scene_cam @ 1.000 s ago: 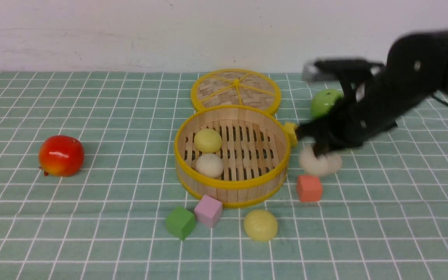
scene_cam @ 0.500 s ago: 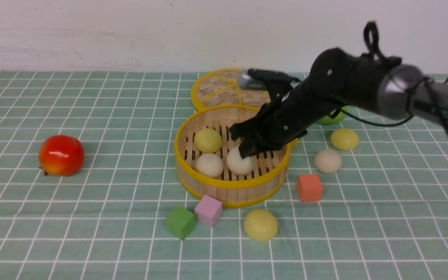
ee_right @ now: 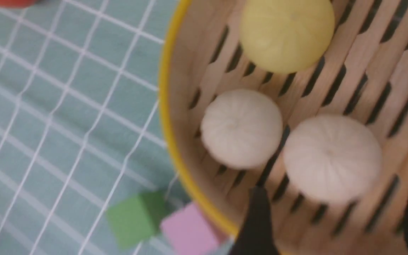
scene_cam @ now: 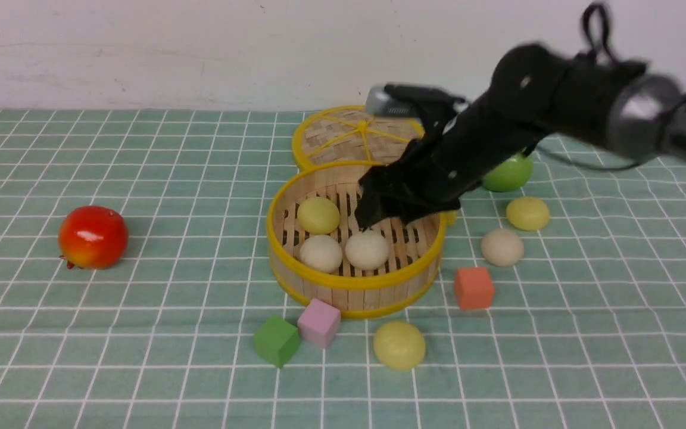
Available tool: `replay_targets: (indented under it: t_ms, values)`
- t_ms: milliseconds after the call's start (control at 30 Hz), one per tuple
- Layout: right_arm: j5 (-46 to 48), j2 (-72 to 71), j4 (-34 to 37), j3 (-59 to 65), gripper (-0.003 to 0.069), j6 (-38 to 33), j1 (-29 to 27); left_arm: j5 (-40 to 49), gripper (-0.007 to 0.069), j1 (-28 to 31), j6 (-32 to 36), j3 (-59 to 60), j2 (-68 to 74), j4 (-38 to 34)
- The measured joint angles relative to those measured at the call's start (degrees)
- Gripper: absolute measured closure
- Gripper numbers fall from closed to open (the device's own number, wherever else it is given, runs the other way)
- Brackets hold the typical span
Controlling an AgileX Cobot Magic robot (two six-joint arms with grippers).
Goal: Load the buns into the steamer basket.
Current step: Use the right arm to grab a steamed stuffed bun
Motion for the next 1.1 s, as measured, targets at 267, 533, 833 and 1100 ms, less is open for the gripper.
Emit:
replay_targets:
  t_ms: [267,533,833,1100]
  values:
    - [8.94,-4.49,-14.82,5.42,0.0141,10.53,6.74,0.0,0.047,0.0,0.0,0.0,0.0,0.0]
    - [0.71,-4.23,-19.5,16.34,0.0396,15.9,9.12,0.0,0.0459,0.0,0.0,0.0,0.0,0.06]
    - [-3.35,-3.74,-15.77,17.42,0.0512,16.22,9.12,0.0,0.0448,0.0,0.0,0.0,0.0,0.18]
    - [-3.47,-0.43,-14.87,17.42,0.0405,16.22,9.12,0.0,0.044,0.0,0.0,0.0,0.0,0.18]
